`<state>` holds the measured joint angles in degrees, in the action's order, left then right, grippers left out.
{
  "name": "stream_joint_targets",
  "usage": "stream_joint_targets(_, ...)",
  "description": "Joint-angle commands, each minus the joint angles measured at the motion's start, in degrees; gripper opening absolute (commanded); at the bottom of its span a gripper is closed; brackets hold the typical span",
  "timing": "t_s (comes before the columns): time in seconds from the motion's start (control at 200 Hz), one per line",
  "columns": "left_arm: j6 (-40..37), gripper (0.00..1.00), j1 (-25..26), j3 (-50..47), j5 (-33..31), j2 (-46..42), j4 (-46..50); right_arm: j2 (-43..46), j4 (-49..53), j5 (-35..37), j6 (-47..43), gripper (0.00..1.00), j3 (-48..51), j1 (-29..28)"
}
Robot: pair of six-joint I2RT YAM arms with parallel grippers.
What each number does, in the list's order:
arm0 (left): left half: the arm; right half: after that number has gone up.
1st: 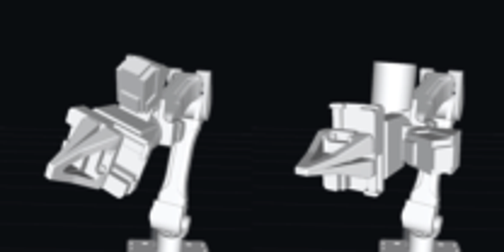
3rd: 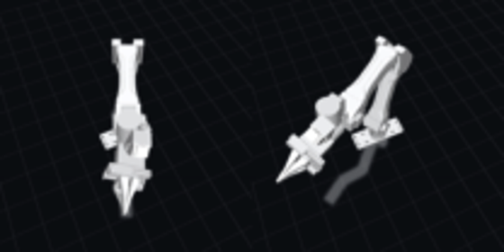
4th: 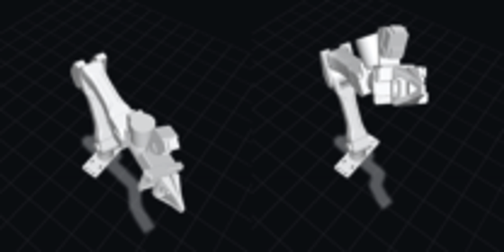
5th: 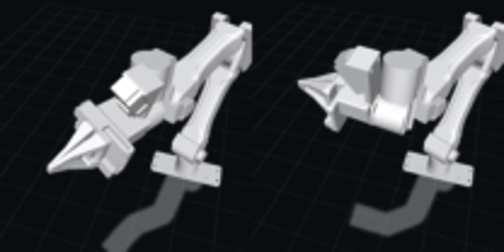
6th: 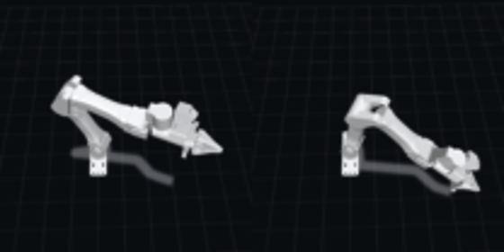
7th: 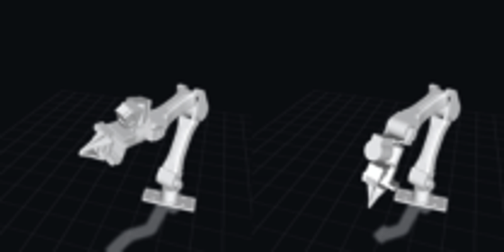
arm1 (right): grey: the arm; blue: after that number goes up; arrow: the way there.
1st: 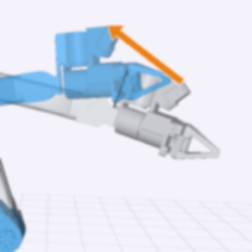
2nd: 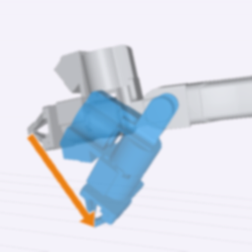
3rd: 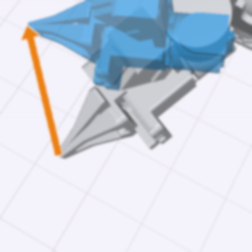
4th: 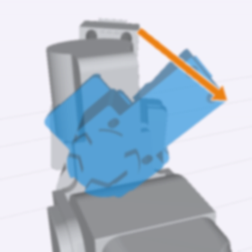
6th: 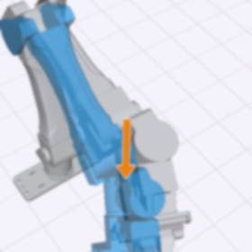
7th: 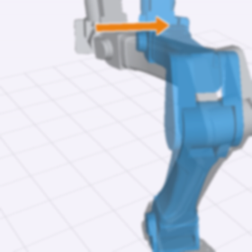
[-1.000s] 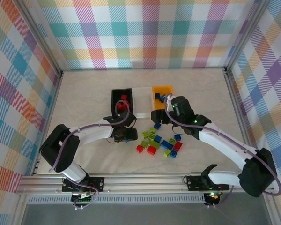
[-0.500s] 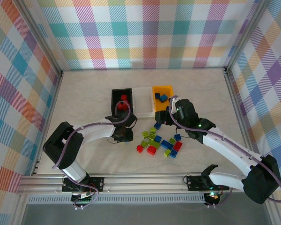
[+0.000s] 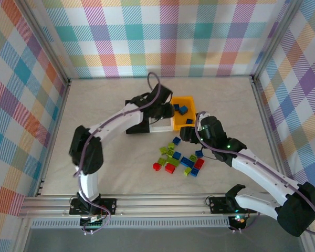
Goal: Sort the legos into containers by color
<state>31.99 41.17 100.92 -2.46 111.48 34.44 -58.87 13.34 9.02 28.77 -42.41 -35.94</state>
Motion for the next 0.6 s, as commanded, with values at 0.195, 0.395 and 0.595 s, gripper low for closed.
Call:
stream_joint_targets(0.195, -3.51, 0.31, -0.21, 29.67, 2.31, 22.67, 12.28, 4.94, 3.19, 1.96, 1.84, 0.72, 3.03, 0.43)
stream_joint_targets(0.395, -2.09, 0.71, -0.04, 36.35, 4.74, 25.74, 13.21, 5.52, 4.31, 1.53, 1.81, 0.72, 3.22, 0.52)
stream_joint_targets(0.595, -2.23, 0.88, 0.54, 27.93, 5.64, 15.15, 8.92, 4.84, 5.28, 0.45, 1.93, 0.73, 3.02, 0.52)
